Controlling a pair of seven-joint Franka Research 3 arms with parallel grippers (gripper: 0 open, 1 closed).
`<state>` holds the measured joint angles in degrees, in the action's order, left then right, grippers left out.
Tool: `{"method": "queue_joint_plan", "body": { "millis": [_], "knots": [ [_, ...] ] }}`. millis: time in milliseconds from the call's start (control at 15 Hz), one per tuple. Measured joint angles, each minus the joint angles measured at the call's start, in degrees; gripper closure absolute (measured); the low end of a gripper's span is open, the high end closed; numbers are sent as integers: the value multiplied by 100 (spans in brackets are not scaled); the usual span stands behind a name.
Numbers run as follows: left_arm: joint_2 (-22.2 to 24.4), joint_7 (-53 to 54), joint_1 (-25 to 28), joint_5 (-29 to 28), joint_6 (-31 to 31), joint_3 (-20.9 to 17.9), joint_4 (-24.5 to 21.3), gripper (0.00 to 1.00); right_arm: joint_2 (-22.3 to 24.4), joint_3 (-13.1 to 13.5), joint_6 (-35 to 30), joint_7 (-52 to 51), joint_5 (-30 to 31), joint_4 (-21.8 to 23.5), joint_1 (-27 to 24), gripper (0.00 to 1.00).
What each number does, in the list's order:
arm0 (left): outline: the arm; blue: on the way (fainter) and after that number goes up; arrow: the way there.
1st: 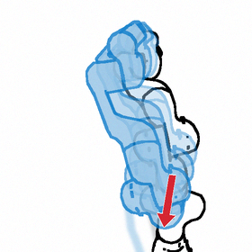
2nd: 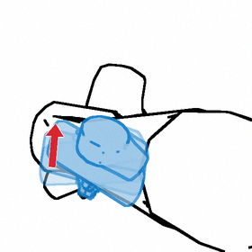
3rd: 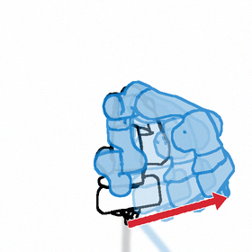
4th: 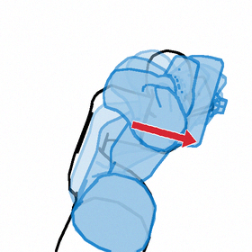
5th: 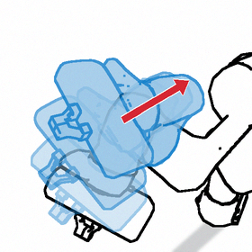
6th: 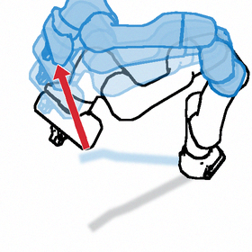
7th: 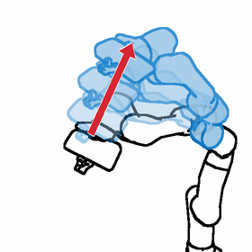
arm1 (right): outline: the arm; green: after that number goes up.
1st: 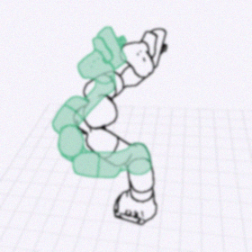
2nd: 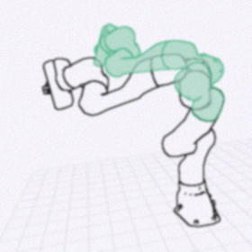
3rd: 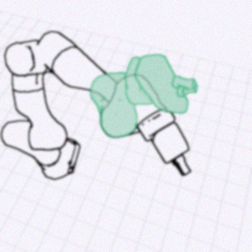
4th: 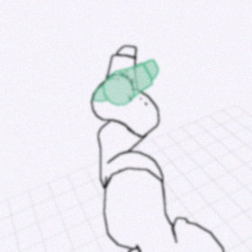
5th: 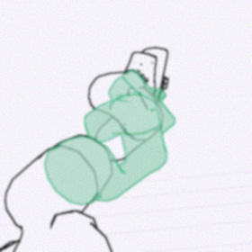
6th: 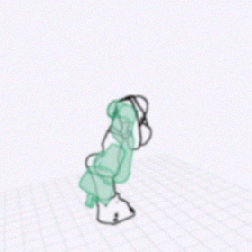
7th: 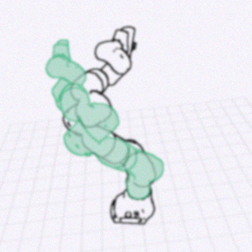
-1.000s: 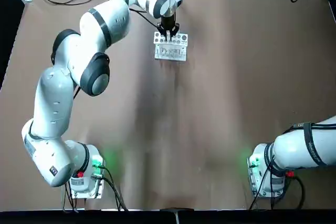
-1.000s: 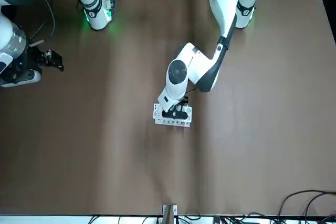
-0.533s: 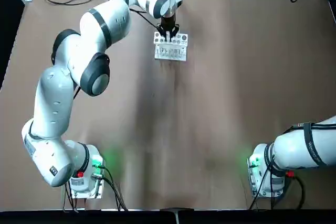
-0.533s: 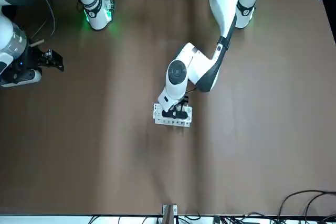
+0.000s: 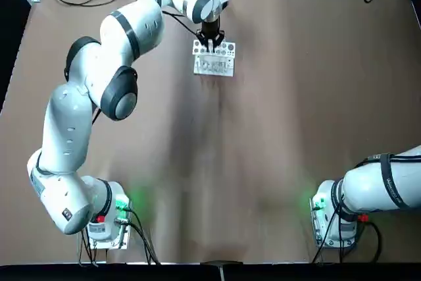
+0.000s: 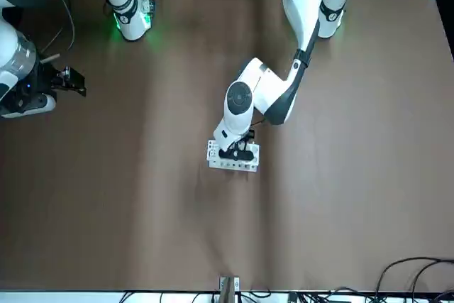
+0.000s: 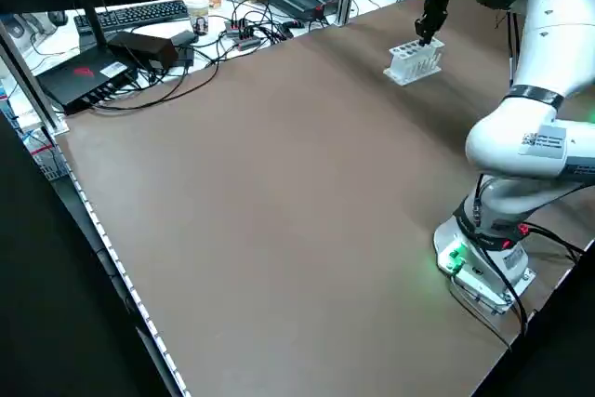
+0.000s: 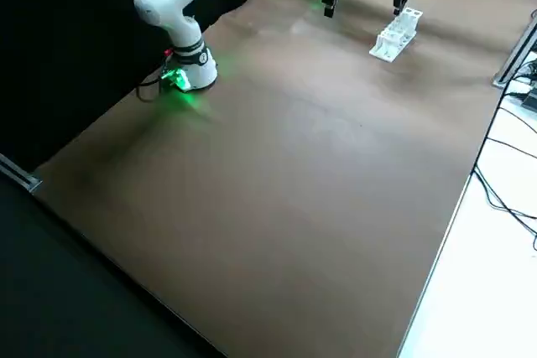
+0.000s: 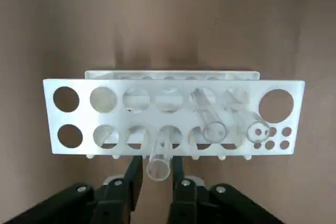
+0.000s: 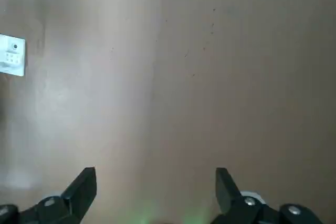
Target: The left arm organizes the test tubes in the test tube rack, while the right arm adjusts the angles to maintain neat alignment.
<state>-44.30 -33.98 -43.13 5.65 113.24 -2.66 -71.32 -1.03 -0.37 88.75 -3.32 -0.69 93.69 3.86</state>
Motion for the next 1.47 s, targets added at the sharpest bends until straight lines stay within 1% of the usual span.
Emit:
{"method": "queue_joint_plan", "body": {
  "millis": [800, 1467],
  "knots": [
    [-1, 0, -3, 0, 10, 1, 0, 70, 0, 0, 0, 0, 0, 0, 0, 0],
    [-1, 0, -3, 0, 50, 1, 0, 72, 0, 0, 0, 0, 0, 0, 0, 0]
  ]
}}
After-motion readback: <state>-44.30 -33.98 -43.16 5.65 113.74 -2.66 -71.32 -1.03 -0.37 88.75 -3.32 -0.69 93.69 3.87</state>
